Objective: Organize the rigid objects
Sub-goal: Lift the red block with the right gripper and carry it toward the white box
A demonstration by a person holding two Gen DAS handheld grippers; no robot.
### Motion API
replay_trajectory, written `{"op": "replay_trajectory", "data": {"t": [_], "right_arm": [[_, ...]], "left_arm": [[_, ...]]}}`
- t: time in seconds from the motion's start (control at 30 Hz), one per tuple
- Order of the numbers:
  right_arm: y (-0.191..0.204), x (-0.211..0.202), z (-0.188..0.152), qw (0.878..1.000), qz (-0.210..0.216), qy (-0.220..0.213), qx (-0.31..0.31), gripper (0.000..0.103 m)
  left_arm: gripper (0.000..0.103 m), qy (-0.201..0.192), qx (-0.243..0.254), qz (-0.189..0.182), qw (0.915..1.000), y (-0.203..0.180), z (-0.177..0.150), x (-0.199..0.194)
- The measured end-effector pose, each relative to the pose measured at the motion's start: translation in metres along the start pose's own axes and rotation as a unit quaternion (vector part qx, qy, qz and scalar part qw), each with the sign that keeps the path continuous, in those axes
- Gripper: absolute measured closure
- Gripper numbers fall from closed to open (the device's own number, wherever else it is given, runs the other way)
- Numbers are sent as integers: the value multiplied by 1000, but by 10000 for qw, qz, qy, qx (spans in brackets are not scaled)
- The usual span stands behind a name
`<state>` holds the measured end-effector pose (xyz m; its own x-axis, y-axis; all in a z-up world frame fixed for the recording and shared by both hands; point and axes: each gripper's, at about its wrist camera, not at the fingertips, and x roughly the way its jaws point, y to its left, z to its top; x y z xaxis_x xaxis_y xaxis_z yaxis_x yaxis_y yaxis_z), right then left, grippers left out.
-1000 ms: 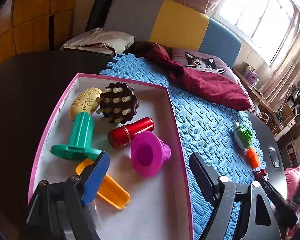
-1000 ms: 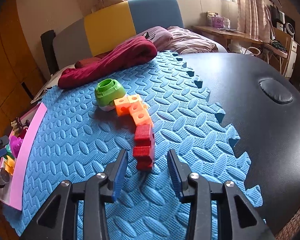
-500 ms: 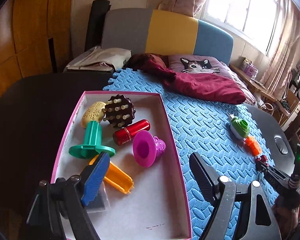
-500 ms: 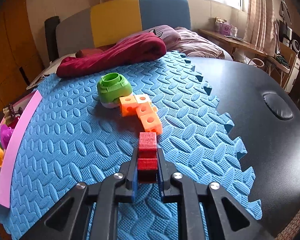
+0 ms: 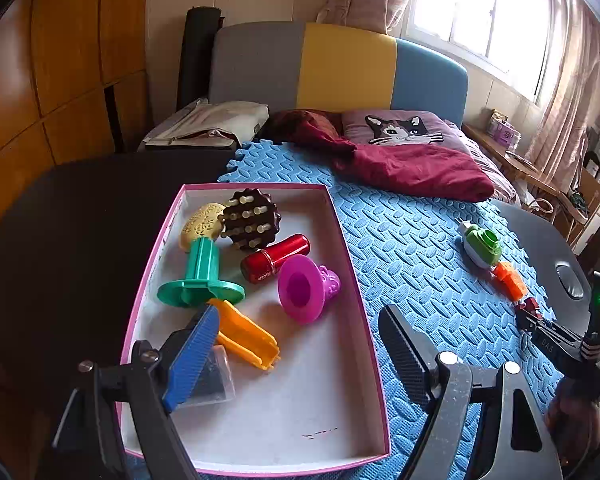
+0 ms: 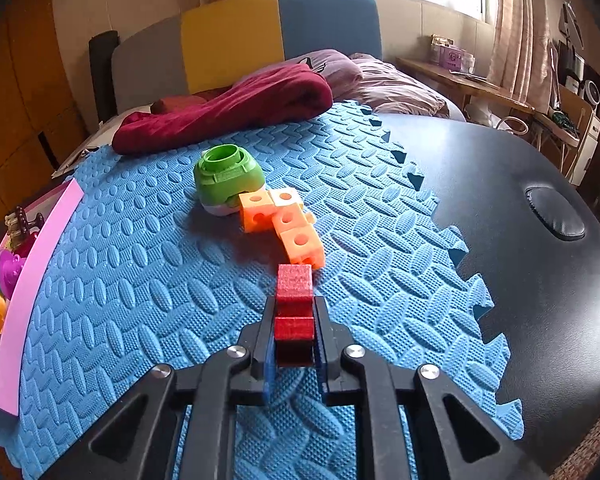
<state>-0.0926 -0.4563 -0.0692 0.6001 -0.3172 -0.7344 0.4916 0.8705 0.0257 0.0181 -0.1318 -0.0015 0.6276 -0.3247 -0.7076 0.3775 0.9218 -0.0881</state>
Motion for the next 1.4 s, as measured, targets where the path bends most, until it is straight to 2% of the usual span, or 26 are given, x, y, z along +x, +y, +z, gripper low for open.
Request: {"op": "replay_trajectory", "data": {"t": [0.7, 1.1, 1.4], "right_arm": [[3, 0, -1, 9999, -83, -2, -63, 88], [2, 0, -1, 10000, -53, -8, -39, 88], [16, -3, -5, 9998, -10, 32, -219, 89]], "left_arm": [[21, -322, -207, 135, 9992, 19, -1, -31], [21, -478, -713, 730, 9936, 77, -10, -54], [21, -283, -1157, 1102, 9867, 120, -30, -54]]}}
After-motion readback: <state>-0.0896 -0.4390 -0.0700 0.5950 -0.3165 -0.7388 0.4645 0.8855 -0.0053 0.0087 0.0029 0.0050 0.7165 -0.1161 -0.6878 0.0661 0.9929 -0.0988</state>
